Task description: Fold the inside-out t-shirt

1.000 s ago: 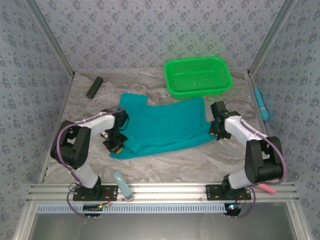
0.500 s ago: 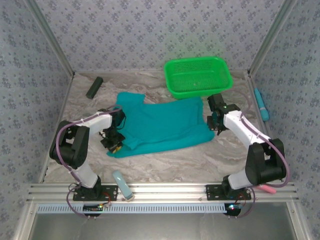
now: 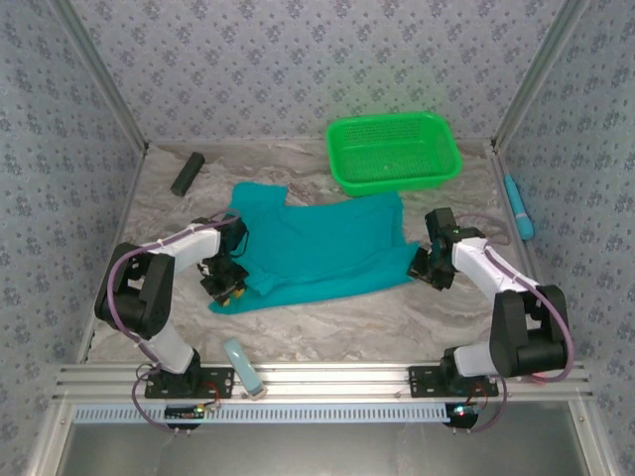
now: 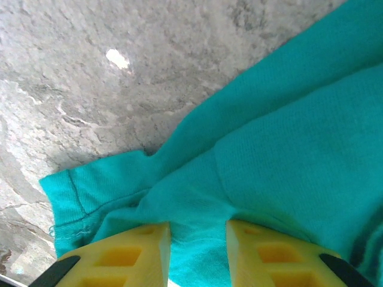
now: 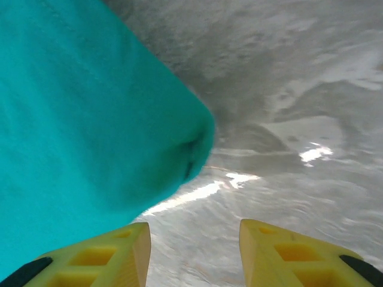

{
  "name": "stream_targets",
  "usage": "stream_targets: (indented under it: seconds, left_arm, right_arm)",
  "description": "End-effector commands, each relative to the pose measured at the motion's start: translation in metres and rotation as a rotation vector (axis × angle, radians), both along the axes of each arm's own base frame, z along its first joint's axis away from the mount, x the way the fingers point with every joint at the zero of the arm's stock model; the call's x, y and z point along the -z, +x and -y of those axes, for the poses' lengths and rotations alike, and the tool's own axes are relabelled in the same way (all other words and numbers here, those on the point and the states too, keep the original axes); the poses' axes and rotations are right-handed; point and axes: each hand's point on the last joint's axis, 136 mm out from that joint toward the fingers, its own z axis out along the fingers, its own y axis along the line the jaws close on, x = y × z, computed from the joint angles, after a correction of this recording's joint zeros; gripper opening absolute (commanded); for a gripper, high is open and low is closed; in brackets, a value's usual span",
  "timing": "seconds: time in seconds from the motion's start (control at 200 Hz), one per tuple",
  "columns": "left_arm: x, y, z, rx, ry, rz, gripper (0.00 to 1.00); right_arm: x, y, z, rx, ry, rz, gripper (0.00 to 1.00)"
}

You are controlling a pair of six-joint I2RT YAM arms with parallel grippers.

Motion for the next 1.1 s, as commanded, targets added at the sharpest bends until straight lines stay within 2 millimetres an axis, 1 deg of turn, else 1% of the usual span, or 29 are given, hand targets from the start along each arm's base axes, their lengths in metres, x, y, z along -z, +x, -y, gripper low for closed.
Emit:
stream_targets:
  seconds: [0.0, 0.04, 0.07, 0.14, 0.18, 0.2, 0.215, 0.235, 0.29, 0.36, 0.37, 0.4, 0.45, 0.49, 0.525, 0.59, 0.65, 0.68, 0.725, 0.745, 0.79, 0.82, 0.86, 0.9, 0.975, 1.014, 1.019, 1.064, 1.094]
  left_arm:
    - [0.003, -0.005, 0.0, -0.004, -0.011, -0.028, 0.3]
    - [0.005, -0.005, 0.0, -0.008, -0.011, -0.028, 0.27]
    - [0.006, -0.005, -0.001, -0.011, -0.01, -0.03, 0.24]
    - [0.008, -0.007, -0.002, -0.009, -0.004, -0.042, 0.18]
    - [0.009, -0.008, -0.003, -0.007, -0.001, -0.049, 0.12]
    - [0.01, -0.008, -0.003, -0.004, 0.002, -0.052, 0.11]
    - [0.011, -0.009, -0.004, -0.003, 0.003, -0.055, 0.09]
    - [0.011, -0.009, -0.005, -0.001, 0.007, -0.06, 0.07]
    - [0.013, -0.01, -0.007, 0.003, 0.013, -0.072, 0.02]
    - [0.014, -0.009, -0.011, 0.003, 0.02, -0.084, 0.0]
    - [0.015, -0.009, -0.012, 0.003, 0.022, -0.085, 0.0]
    - [0.015, -0.009, -0.014, 0.002, 0.024, -0.087, 0.0]
    - [0.015, -0.008, -0.017, 0.001, 0.031, -0.084, 0.0]
    - [0.015, -0.006, -0.02, 0.004, 0.038, -0.078, 0.0]
    - [0.015, -0.006, -0.022, 0.009, 0.046, -0.076, 0.0]
    - [0.015, -0.006, -0.024, 0.023, 0.053, -0.076, 0.0]
    - [0.016, -0.005, -0.021, 0.034, 0.035, -0.076, 0.0]
    - [0.015, -0.004, -0.019, 0.039, 0.019, -0.073, 0.02]
    - [0.013, -0.001, -0.014, 0.042, -0.012, -0.059, 0.05]
    - [0.011, 0.0, -0.011, 0.042, -0.027, -0.052, 0.07]
    - [0.008, 0.002, -0.007, 0.041, -0.052, -0.03, 0.1]
    - [0.006, 0.003, -0.005, 0.039, -0.064, -0.019, 0.12]
    - [0.002, 0.004, -0.003, 0.04, -0.077, -0.006, 0.13]
    - [-0.001, 0.004, -0.002, 0.045, -0.086, 0.004, 0.14]
    - [-0.005, 0.002, -0.001, 0.053, -0.1, 0.012, 0.15]
    - [-0.008, 0.002, -0.001, 0.057, -0.105, 0.017, 0.16]
    - [-0.008, 0.002, -0.001, 0.058, -0.104, 0.018, 0.16]
    - [-0.009, 0.001, -0.001, 0.058, -0.104, 0.021, 0.16]
    - [-0.01, 0.0, -0.002, 0.055, -0.103, 0.02, 0.17]
  right_arm:
    - [0.014, 0.005, -0.017, 0.042, 0.08, -0.021, 0.42]
    - [0.023, -0.001, -0.013, 0.057, 0.059, -0.046, 0.38]
    - [0.028, 0.003, -0.011, 0.06, 0.05, -0.029, 0.34]
    - [0.036, 0.002, 0.006, 0.058, -0.052, -0.027, 0.24]
    - [0.034, 0.004, 0.024, 0.084, -0.139, -0.035, 0.17]
    - [0.034, 0.001, 0.031, 0.086, -0.17, -0.054, 0.12]
    - [0.032, 0.002, 0.035, 0.088, -0.187, -0.054, 0.1]
    - [0.03, 0.004, 0.039, 0.093, -0.206, -0.054, 0.08]
    - [0.024, 0.011, 0.046, 0.029, -0.255, -0.036, 0.0]
    - [0.025, 0.018, 0.046, 0.002, -0.247, -0.029, 0.0]
    - [0.024, 0.023, 0.045, -0.008, -0.237, -0.012, 0.0]
    - [0.024, 0.029, 0.042, -0.028, -0.22, 0.002, 0.0]
    - [0.02, 0.034, 0.046, -0.041, -0.258, -0.005, 0.0]
    - [0.014, 0.037, 0.053, -0.06, -0.316, -0.017, 0.0]
    - [0.008, 0.037, 0.065, -0.056, -0.387, -0.035, 0.0]
    - [0.0, 0.031, 0.085, -0.06, -0.488, -0.075, 0.0]
    - [-0.006, 0.028, 0.095, -0.064, -0.52, -0.091, 0.0]
    - [-0.01, 0.027, 0.098, -0.064, -0.524, -0.09, 0.0]
    - [-0.017, 0.028, 0.096, -0.075, -0.507, -0.077, 0.13]
    - [-0.02, 0.029, 0.094, -0.085, -0.494, -0.068, 0.17]
    - [-0.031, 0.033, 0.085, -0.122, -0.47, -0.03, 0.22]
    - [-0.038, 0.036, 0.074, -0.155, -0.45, 0.003, 0.24]
    - [-0.047, 0.041, 0.054, -0.216, -0.4, 0.053, 0.28]
    - [-0.059, 0.047, 0.028, -0.293, -0.338, 0.119, 0.32]
    - [-0.081, 0.054, -0.037, -0.495, -0.205, 0.241, 0.33]
    - [-0.093, 0.053, -0.083, -0.642, -0.12, 0.321, 0.34]
    - [-0.094, 0.054, -0.086, -0.648, -0.106, 0.331, 0.34]
    - [-0.103, 0.047, -0.138, -0.818, 0.006, 0.408, 0.38]
    - [-0.106, 0.041, -0.168, -0.922, 0.066, 0.453, 0.41]
